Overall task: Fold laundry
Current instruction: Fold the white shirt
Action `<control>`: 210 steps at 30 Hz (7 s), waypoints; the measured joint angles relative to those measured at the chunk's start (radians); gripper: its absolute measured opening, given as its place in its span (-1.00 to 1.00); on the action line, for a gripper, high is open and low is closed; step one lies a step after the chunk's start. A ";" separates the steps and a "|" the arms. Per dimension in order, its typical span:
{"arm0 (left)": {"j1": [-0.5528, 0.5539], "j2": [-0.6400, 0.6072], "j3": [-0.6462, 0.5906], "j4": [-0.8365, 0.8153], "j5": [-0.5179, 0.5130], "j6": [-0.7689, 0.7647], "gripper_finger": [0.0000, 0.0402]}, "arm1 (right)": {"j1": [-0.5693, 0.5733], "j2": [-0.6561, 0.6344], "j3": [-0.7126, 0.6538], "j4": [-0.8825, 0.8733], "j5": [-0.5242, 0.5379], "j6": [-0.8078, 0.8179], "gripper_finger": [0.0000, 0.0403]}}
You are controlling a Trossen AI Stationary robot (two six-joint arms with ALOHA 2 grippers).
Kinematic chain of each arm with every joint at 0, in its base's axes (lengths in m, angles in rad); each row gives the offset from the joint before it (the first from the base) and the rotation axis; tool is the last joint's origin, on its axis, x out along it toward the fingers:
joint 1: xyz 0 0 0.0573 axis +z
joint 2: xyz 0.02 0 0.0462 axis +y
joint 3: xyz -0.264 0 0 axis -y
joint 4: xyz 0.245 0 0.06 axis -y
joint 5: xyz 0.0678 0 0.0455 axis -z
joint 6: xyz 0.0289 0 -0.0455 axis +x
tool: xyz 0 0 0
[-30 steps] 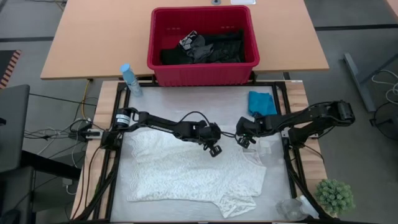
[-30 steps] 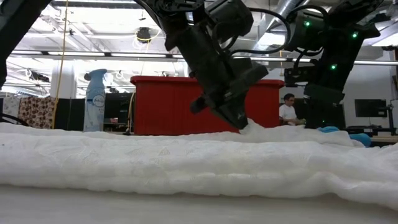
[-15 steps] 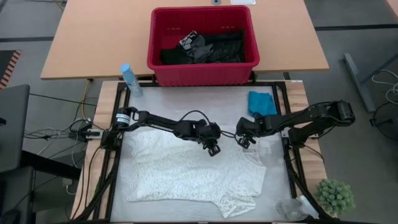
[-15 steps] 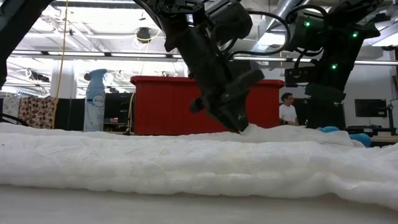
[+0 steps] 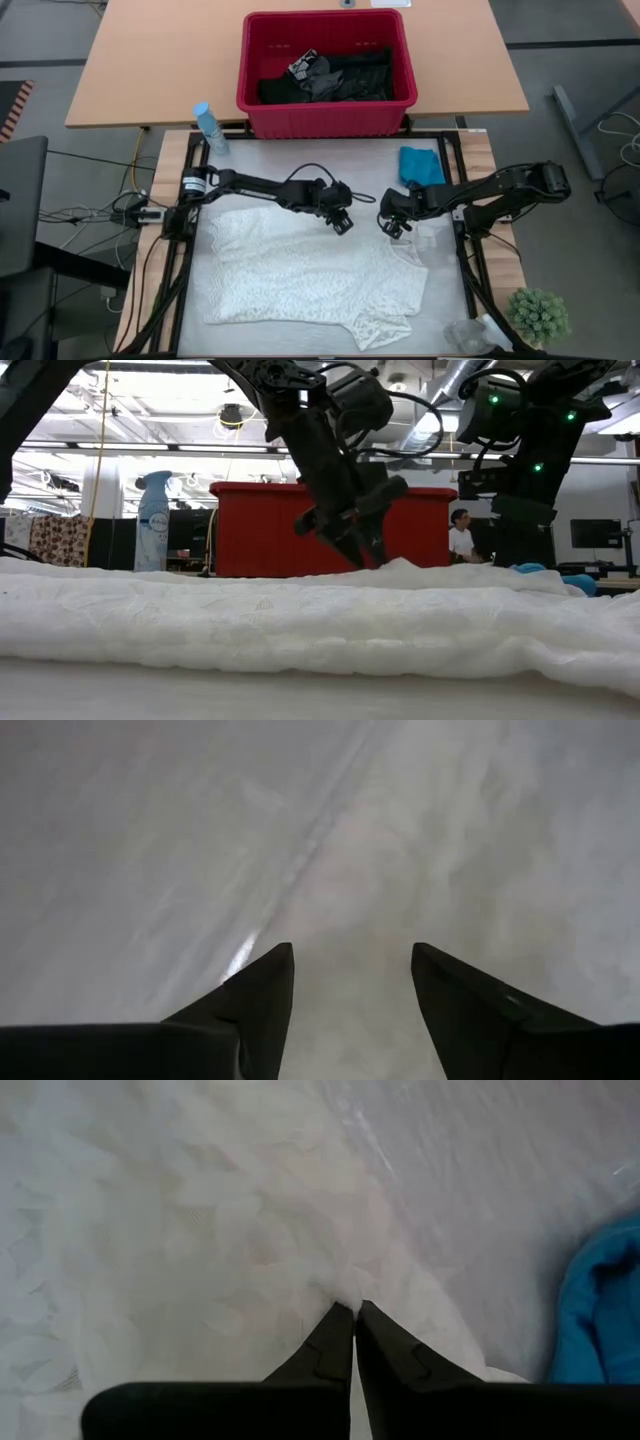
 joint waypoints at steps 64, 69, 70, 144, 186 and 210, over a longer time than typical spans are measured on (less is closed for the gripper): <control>-0.148 -0.015 -0.232 0.393 -0.207 -0.028 -0.03 | -0.016 -0.090 0.000 -0.019 -0.028 -0.080 -0.76; -0.148 -0.015 -0.232 0.392 -0.209 -0.027 -0.03 | -0.045 -0.095 0.000 -0.037 -0.134 -0.102 -0.57; -0.148 -0.015 -0.232 0.390 -0.209 -0.027 -0.03 | -0.049 -0.095 0.000 -0.046 -0.134 -0.103 -0.51; -0.134 0.043 -0.262 0.750 -0.098 -0.013 -0.22 | -0.059 -0.195 -0.324 0.488 -0.239 -0.068 -0.53; -0.115 -0.044 -0.261 0.518 -0.024 0.347 -0.26 | -0.059 -0.195 -0.324 0.455 -0.235 -0.071 -0.21; -0.091 -0.219 -0.261 0.157 -0.066 0.425 -0.09 | 0.017 -0.262 -0.167 0.434 -0.332 -0.131 -0.13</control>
